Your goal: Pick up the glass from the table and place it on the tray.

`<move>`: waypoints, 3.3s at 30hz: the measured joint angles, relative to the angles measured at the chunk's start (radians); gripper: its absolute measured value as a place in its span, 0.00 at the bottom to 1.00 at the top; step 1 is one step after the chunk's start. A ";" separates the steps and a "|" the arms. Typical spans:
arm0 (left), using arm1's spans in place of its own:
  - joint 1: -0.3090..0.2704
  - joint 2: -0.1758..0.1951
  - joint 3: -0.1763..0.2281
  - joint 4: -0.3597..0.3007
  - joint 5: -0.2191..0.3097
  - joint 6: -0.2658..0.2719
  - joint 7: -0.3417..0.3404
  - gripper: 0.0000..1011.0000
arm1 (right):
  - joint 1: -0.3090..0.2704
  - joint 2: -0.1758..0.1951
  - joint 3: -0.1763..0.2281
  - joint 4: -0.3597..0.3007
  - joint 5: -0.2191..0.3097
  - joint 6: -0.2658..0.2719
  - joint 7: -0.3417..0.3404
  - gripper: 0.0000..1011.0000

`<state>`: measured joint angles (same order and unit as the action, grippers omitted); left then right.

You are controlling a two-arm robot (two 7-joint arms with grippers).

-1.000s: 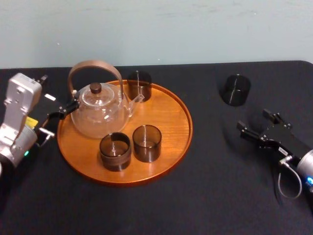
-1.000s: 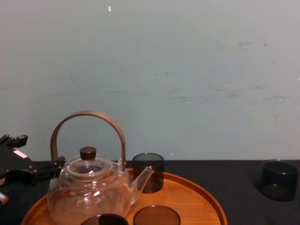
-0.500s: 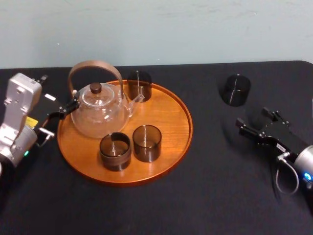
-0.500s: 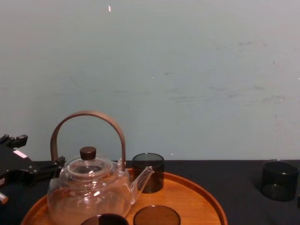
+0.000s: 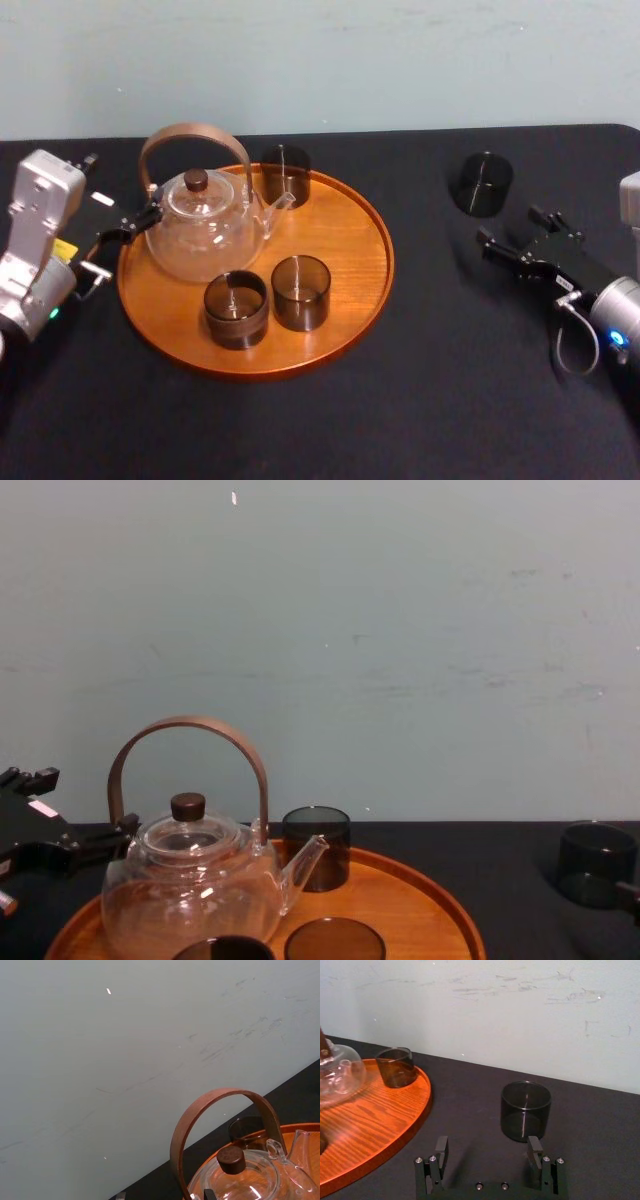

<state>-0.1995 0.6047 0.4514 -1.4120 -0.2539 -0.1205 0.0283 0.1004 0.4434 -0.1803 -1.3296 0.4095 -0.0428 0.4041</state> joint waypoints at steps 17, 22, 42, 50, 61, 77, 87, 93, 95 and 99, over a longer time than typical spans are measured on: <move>0.000 0.000 0.000 0.000 0.000 0.000 0.000 1.00 | 0.103 -0.016 0.007 0.118 -0.020 0.014 -0.004 0.99; 0.000 0.000 0.000 0.000 0.000 0.000 0.000 1.00 | 0.145 -0.032 0.009 0.173 -0.020 0.013 0.007 0.99; 0.000 0.000 0.000 0.000 0.000 0.000 0.000 1.00 | 0.286 -0.088 -0.013 0.369 0.005 0.013 0.057 0.99; 0.000 0.000 0.000 0.000 0.000 0.000 0.000 1.00 | 0.320 -0.097 -0.037 0.410 -0.017 0.015 0.061 0.99; 0.000 0.000 0.000 0.000 0.000 0.000 0.000 1.00 | 0.355 -0.111 -0.052 0.449 -0.044 0.016 0.059 0.99; 0.000 0.000 0.000 0.000 0.000 0.000 0.000 1.00 | 0.361 -0.121 -0.050 0.452 -0.056 0.025 0.047 0.99; 0.000 0.000 0.000 0.000 0.000 0.000 0.000 1.00 | 0.383 -0.131 -0.049 0.479 -0.065 0.032 0.042 0.99; 0.000 0.000 0.000 0.000 0.000 0.000 0.000 1.00 | 0.409 -0.142 -0.048 0.517 -0.070 0.034 0.035 0.99; 0.000 0.000 0.000 0.000 0.000 0.000 0.000 1.00 | 0.414 -0.144 -0.046 0.523 -0.071 0.034 0.033 0.99; 0.000 0.000 0.000 0.000 0.000 0.000 0.000 1.00 | 0.418 -0.146 -0.044 0.528 -0.075 0.038 0.029 0.99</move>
<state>-0.1995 0.6047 0.4514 -1.4120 -0.2539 -0.1205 0.0283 0.5182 0.2974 -0.2241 -0.8016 0.3347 -0.0044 0.4330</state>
